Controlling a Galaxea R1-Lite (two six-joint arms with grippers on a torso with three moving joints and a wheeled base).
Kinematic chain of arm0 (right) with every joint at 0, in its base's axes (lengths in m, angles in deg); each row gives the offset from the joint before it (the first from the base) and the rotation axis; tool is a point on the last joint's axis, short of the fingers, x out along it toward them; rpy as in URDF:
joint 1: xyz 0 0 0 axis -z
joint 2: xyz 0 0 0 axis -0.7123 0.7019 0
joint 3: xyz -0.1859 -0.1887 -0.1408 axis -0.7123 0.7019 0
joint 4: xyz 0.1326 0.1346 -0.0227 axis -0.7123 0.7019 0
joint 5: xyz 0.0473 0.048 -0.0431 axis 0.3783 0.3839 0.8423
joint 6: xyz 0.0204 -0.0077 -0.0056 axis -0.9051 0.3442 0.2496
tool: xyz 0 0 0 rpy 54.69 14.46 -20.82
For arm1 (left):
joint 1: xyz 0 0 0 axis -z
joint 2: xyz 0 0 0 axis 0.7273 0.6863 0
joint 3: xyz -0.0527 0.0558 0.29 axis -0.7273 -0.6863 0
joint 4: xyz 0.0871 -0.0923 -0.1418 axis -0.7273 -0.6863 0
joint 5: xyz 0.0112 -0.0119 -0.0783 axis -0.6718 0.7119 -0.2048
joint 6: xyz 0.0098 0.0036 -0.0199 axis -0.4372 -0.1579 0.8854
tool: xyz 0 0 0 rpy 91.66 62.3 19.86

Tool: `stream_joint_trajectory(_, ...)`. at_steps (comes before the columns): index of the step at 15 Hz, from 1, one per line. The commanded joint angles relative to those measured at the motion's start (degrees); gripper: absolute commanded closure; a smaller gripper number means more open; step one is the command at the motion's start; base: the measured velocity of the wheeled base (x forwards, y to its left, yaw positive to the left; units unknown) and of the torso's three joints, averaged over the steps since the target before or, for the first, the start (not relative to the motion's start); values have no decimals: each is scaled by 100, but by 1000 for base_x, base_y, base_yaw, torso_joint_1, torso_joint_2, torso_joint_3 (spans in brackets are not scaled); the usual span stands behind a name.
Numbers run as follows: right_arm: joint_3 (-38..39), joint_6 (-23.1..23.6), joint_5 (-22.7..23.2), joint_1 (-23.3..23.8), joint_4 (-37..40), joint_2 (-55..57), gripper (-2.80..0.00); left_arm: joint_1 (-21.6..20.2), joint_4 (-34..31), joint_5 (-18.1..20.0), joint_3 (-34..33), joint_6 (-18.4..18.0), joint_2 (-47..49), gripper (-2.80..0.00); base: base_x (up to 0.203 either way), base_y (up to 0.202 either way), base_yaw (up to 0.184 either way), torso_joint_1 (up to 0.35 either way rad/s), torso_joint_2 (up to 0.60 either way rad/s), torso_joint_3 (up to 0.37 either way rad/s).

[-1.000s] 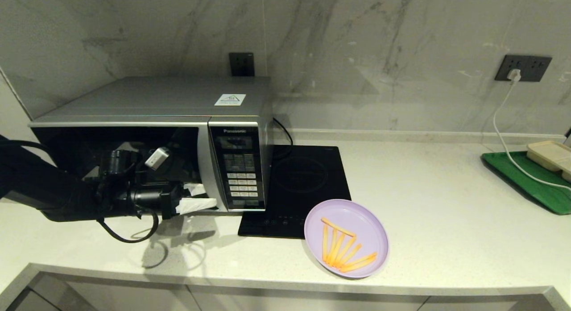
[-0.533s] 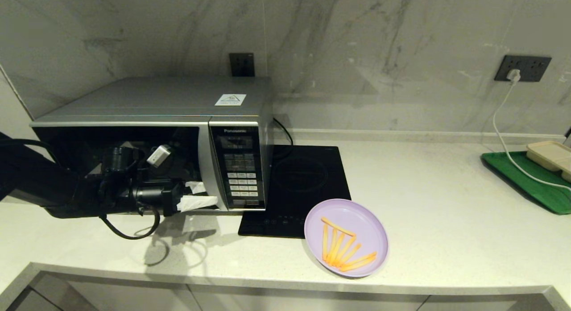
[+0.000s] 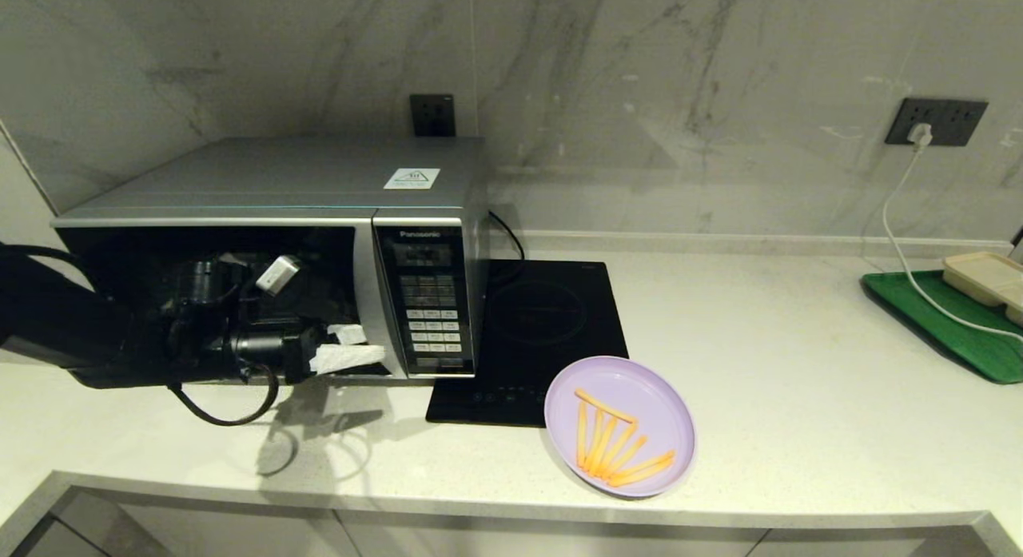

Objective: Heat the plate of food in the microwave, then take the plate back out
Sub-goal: Open the microwave oven

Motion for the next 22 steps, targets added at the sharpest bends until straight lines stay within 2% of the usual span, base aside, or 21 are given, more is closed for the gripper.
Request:
stream_joint_trajectory(1,0,-2,0,-4,7,2,0,-104,-774,599,-56,499,-799,-280,0,0,0,0,0,0)
stream_joint_trajectory(3,0,-2,0,-4,7,2,0,-332,-1954,813,-150,817,-1323,-280,0,0,0,0,0,0)
stream_joint_trajectory(5,0,-2,0,-4,7,2,0,-477,-2014,871,-276,782,-1157,-280,0,0,0,0,0,0)
stream_joint_trajectory(8,0,-2,0,-4,7,2,0,-534,-1717,525,-436,734,-1092,-280,0,0,0,0,0,0)
stream_joint_trajectory(10,0,-2,0,-4,7,2,0,-576,-1241,-106,-793,673,-1124,-280,0,0,0,0,0,0)
stream_joint_trajectory(11,0,-2,0,-4,7,2,0,-585,-969,-433,-1091,510,-1182,-280,0,0,0,0,0,0)
stream_joint_trajectory(13,0,-2,0,3,7,2,0,-697,-451,-1374,-1798,-304,-1469,-280,0,0,0,0,0,0)
stream_joint_trajectory(15,0,-2,0,1,7,2,0,-937,-306,-1990,-2096,-707,-2031,-280,0,0,0,0,0,0)
stream_joint_trajectory(18,0,-2,0,-3,7,2,0,-1304,-283,-2468,-2323,-817,-2966,-280,0,0,0,0,0,0)
stream_joint_trajectory(19,0,-2,0,-4,7,2,0,-1410,-282,-2782,-2362,-829,-3215,-280,0,0,0,0,0,0)
stream_joint_trajectory(22,0,-2,0,-4,7,2,0,-1509,-279,-4146,-2223,-806,-3318,-280,0,0,0,0,0,0)
